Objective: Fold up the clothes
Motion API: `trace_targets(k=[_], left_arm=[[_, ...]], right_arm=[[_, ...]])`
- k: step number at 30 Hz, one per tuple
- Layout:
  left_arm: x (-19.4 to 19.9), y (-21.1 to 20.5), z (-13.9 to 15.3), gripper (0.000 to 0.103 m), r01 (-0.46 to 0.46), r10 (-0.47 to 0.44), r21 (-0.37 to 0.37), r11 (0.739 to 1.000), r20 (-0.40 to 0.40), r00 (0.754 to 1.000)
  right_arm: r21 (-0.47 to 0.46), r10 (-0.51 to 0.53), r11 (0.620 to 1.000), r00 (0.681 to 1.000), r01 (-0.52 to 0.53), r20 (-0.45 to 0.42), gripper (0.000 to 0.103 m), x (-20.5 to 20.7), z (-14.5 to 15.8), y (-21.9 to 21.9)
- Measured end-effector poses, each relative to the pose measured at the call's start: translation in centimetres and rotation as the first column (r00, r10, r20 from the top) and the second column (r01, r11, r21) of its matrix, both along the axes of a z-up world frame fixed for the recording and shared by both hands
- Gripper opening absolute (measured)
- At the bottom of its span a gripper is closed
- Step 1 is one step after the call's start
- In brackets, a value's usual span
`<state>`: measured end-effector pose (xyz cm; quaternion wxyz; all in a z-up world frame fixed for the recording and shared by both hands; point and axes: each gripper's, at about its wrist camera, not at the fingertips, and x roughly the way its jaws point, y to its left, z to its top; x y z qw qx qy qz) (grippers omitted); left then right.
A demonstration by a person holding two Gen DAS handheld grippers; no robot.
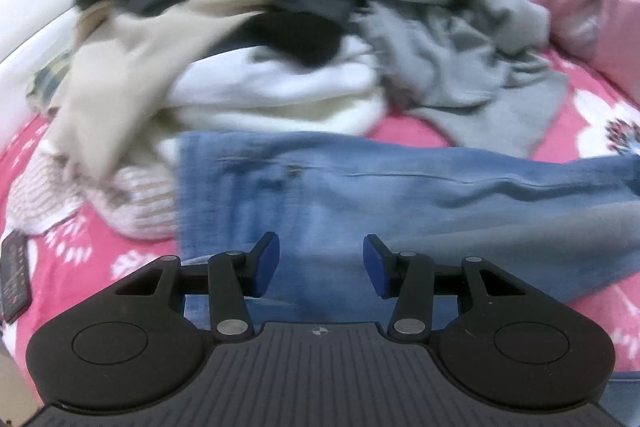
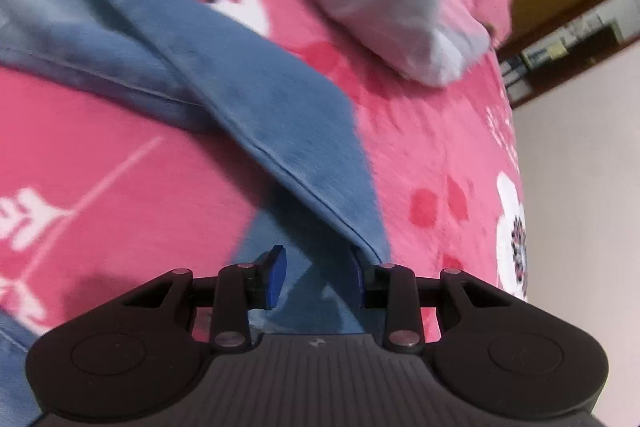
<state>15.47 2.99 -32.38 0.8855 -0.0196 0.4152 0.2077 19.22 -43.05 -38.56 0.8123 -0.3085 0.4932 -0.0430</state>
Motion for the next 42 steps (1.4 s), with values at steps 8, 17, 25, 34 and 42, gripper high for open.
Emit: trace_targets(k=[8,17,25,34,42], left_arm=[[4.1,-8.1,-0.9,0.046,0.163,-0.162,-0.057,0.985,0.016,0.987],[7.6,-14.4,-3.0,0.046,0.288,-0.288,-0.030,0.957,-0.017,0.957],[9.1,-14.7,-3.8,0.046,0.281,-0.280,0.024,0.959,-0.042,0.959],[7.5,-16.2,-2.0,0.046,0.360,-0.360,-0.034,0.932,-0.010,0.933],[5.7,-19.6,-2.3,0.046,0.536,-0.540,-0.089,0.839,-0.030,0.841]], right_arm=[[-0.057,0.081,0.996,0.991,-0.075,0.107,0.033,-0.5,0.1,-3.2],[0.071,0.052,0.995,0.983,-0.066,0.177,0.038,12.9,2.4,-8.4],[0.379,-0.213,0.911,0.973,0.164,0.088,0.044,20.4,7.3,-16.9],[0.804,-0.608,0.162,0.699,0.572,-0.375,0.046,12.2,3.8,-25.3],[0.829,-0.679,-0.149,0.553,0.540,-0.483,0.047,11.1,-2.5,-25.5]])
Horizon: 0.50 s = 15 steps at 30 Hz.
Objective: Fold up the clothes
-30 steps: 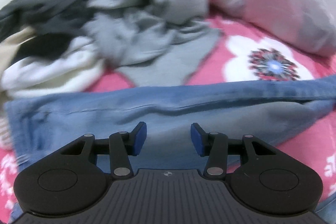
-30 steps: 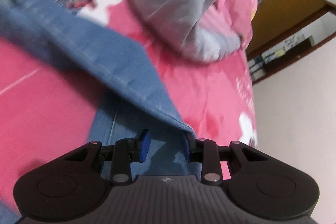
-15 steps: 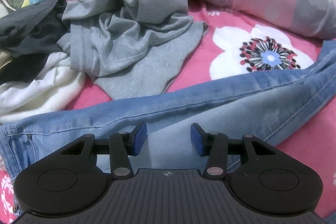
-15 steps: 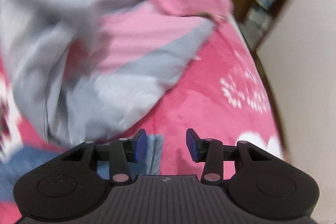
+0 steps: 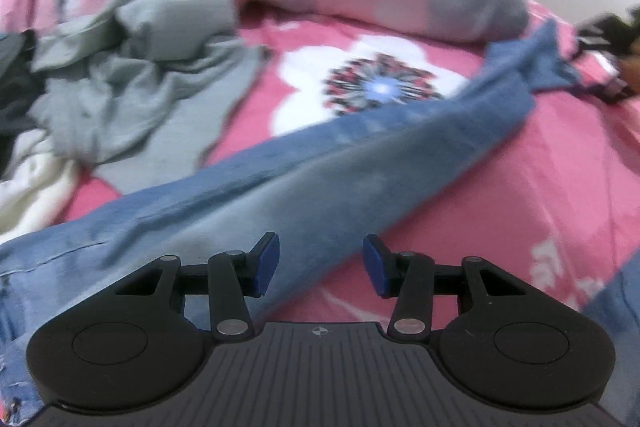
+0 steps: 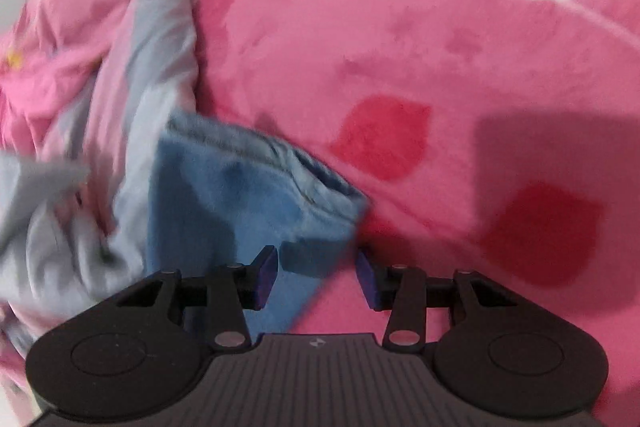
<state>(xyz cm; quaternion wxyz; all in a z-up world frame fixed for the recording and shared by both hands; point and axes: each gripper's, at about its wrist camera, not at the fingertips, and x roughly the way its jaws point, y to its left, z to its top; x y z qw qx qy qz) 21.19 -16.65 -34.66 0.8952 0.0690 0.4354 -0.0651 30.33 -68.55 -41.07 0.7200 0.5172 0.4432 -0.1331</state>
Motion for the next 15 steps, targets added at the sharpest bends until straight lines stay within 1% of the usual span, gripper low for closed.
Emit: trace_targets(k=[1,2,3,4,5,7,10,12,15], left_arm=[[-0.2,-0.4,-0.1,0.046,0.016,-0.016,-0.005,1.000,-0.004,1.000],[-0.3,-0.8,-0.2,0.046,0.023,-0.023,-0.013,1.000,-0.009,1.000],[-0.4,-1.1,-0.3,0.046,0.028,-0.028,-0.022,0.999,-0.013,1.000],[-0.4,-1.3,-0.4,0.046,0.026,-0.027,-0.036,0.999,-0.020,0.999],[-0.5,-1.4,-0.5,0.046,0.024,-0.026,-0.050,0.998,-0.028,0.999],[-0.6,-1.7,-0.5,0.046,0.036,-0.037,-0.059,0.998,-0.030,0.999],[-0.9,-1.9,-0.1,0.046,0.066,-0.069,-0.072,0.995,-0.035,0.997],[-1.1,-1.7,0.1,0.046,0.082,-0.086,-0.091,0.993,-0.046,0.995],[-1.3,-1.4,0.1,0.046,0.101,-0.107,-0.103,0.990,-0.062,0.992]], right_arm=[[-0.015,-0.002,1.000,1.000,0.002,0.008,0.045,0.1,0.2,0.2],[-0.043,0.009,0.999,1.000,-0.008,0.018,0.041,0.2,0.6,0.5],[-0.086,0.033,0.996,0.999,-0.030,0.026,0.025,0.2,1.1,0.9],[-0.117,0.051,0.992,0.998,-0.047,0.033,0.013,0.0,1.4,0.8],[-0.124,0.054,0.991,0.998,-0.049,0.044,0.011,-0.3,1.5,0.5],[-0.135,0.037,0.990,0.997,-0.027,0.070,0.002,-0.8,2.6,0.3],[-0.188,0.029,0.982,0.993,-0.007,0.116,0.002,-2.0,6.0,0.2],[-0.252,0.050,0.968,0.989,-0.013,0.137,0.001,-3.2,9.0,0.3],[-0.344,0.087,0.938,0.992,-0.049,0.095,0.001,-4.8,11.2,0.0]])
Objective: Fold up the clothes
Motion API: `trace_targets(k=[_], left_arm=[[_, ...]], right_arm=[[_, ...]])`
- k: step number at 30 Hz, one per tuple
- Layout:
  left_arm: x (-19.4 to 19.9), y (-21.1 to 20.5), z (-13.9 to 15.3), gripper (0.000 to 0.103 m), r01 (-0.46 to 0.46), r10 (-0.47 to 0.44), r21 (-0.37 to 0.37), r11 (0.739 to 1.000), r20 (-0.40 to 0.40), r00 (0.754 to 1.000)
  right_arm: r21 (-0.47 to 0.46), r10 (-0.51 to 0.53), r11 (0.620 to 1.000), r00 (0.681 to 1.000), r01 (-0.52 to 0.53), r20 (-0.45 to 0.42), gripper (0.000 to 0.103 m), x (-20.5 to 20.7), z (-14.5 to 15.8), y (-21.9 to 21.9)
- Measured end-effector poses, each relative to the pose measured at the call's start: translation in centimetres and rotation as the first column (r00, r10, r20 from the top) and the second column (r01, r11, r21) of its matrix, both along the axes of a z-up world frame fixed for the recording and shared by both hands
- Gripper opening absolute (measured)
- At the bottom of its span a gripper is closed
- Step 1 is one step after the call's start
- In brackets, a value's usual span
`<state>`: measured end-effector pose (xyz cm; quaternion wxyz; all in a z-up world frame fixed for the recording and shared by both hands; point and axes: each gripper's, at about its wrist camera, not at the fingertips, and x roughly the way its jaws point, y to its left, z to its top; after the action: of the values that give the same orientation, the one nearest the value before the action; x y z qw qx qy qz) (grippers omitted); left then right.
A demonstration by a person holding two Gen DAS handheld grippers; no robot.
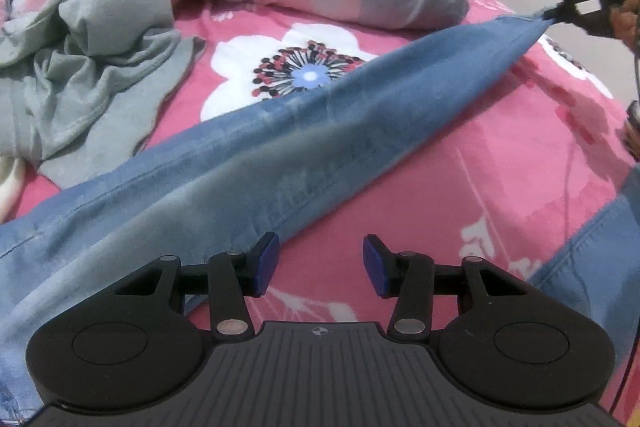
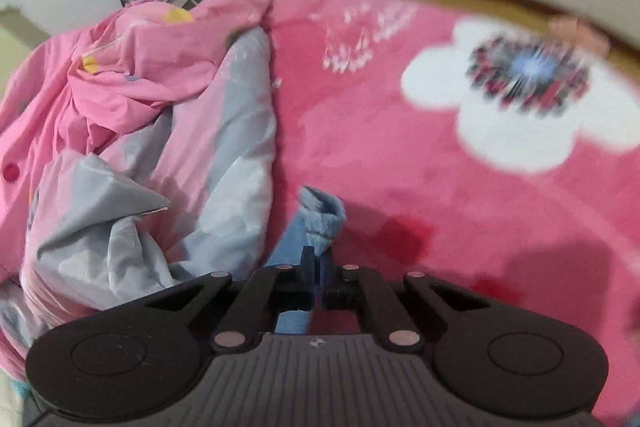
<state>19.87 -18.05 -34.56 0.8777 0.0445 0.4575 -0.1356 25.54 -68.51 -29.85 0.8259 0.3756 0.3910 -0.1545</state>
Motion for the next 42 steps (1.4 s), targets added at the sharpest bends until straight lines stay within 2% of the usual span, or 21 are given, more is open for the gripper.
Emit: trace_targets(k=[1,5,7,10,11,13,14,15,17,19,21,25,29,31,33,34,35,36,37,39,42], left_arm=[[0.0,0.1,-0.2,0.046,0.005,-0.005,0.001,1.000,-0.009,1.000],[0.3,0.2,-1.4,0.046,0.019,-0.018,0.007,1.000,-0.070,0.997],[0.3,0.2,-1.8,0.046,0.021,-0.020,0.011,1.000,-0.088,0.996],[0.1,0.4,-1.9,0.046,0.033,-0.032,0.007,0.999,-0.095,0.995],[0.1,0.6,-2.0,0.046,0.031,-0.031,0.001,1.000,-0.108,0.994],[0.0,0.9,-2.3,0.046,0.016,-0.017,-0.007,1.000,-0.132,0.991],[-0.1,1.0,-2.3,0.046,0.005,-0.006,-0.006,1.000,-0.133,0.991],[-0.2,1.1,-2.1,0.046,-0.005,0.005,0.002,1.000,-0.123,0.992],[-0.5,1.2,-1.7,0.046,-0.009,0.012,0.031,0.999,-0.090,0.996],[-0.8,1.0,-1.5,0.046,0.010,-0.006,0.089,0.996,-0.043,0.999],[-1.0,0.7,-1.7,0.046,0.044,-0.043,0.144,0.989,-0.009,0.999],[-0.6,-0.4,-2.7,0.046,0.117,-0.124,0.226,0.967,0.017,0.992],[0.4,-1.2,-3.9,0.045,0.142,-0.156,0.254,0.957,0.037,0.987],[0.9,-1.3,-4.0,0.041,0.142,-0.159,0.244,0.959,0.049,0.986],[1.3,-1.4,-4.2,0.031,0.137,-0.153,0.224,0.965,0.053,0.987],[1.4,-1.4,-4.3,0.022,0.135,-0.150,0.214,0.967,0.056,0.987],[1.5,-1.4,-4.4,0.008,0.134,-0.148,0.205,0.970,0.057,0.987],[1.7,-1.4,-4.2,0.003,0.131,-0.143,0.190,0.973,0.053,0.988],[1.8,-1.3,-4.1,0.000,0.128,-0.138,0.173,0.977,0.048,0.989],[1.9,-0.5,-2.9,0.000,0.133,-0.137,0.112,0.985,0.034,0.990],[1.5,0.9,-0.6,0.000,0.153,-0.153,0.008,0.988,0.025,0.988]], right_arm=[[-0.017,0.000,1.000,0.999,0.000,-0.035,0.001,-0.3,-0.3,-0.2],[-0.027,-0.049,0.999,0.975,0.044,-0.218,0.001,-0.6,-5.0,-1.3],[0.005,-0.098,0.995,0.974,0.101,-0.203,0.001,-1.4,-5.6,-1.4],[-0.016,-0.100,0.995,0.991,0.099,-0.085,0.002,-1.6,-3.8,-1.1],[-0.033,-0.085,0.996,0.992,0.082,-0.095,0.002,-1.3,-4.0,-1.1],[-0.050,-0.052,0.998,0.982,0.044,-0.179,0.006,-0.4,-5.3,-1.4],[-0.035,-0.058,0.998,0.971,0.051,-0.232,0.010,-0.2,-6.2,-1.9],[0.001,-0.098,0.995,0.962,0.101,-0.256,0.014,-0.7,-6.8,-2.5],[0.064,-0.177,0.979,0.959,0.195,-0.222,0.016,-2.1,-6.6,-2.9],[0.096,-0.193,0.973,0.966,0.212,-0.174,0.023,-3.4,-5.7,-2.4],[0.128,-0.157,0.976,0.974,0.178,-0.161,0.030,-4.3,-5.0,-1.1],[0.315,-0.032,0.945,0.983,0.089,-0.181,0.031,-4.1,-6.6,2.2],[0.342,-0.010,0.936,0.975,0.088,-0.223,0.031,-2.6,-9.0,4.1],[0.341,-0.046,0.933,0.975,0.119,-0.216,0.032,-2.1,-9.7,4.2],[0.340,-0.064,0.932,0.978,0.129,-0.197,0.029,-1.7,-9.9,4.2],[0.328,-0.061,0.937,0.980,0.121,-0.187,0.025,-1.4,-9.9,4.3],[0.306,-0.049,0.946,0.982,0.103,-0.181,0.022,-1.2,-9.7,4.5],[0.282,-0.032,0.956,0.984,0.082,-0.177,0.013,-0.9,-9.4,4.7],[0.263,-0.021,0.963,0.986,0.065,-0.166,0.008,-0.7,-8.8,4.9],[0.232,-0.005,0.972,0.995,0.028,-0.100,0.007,-0.3,-6.9,5.2],[0.138,0.080,0.987,0.997,-0.079,0.000,0.007,0.0,-3.7,5.9]])
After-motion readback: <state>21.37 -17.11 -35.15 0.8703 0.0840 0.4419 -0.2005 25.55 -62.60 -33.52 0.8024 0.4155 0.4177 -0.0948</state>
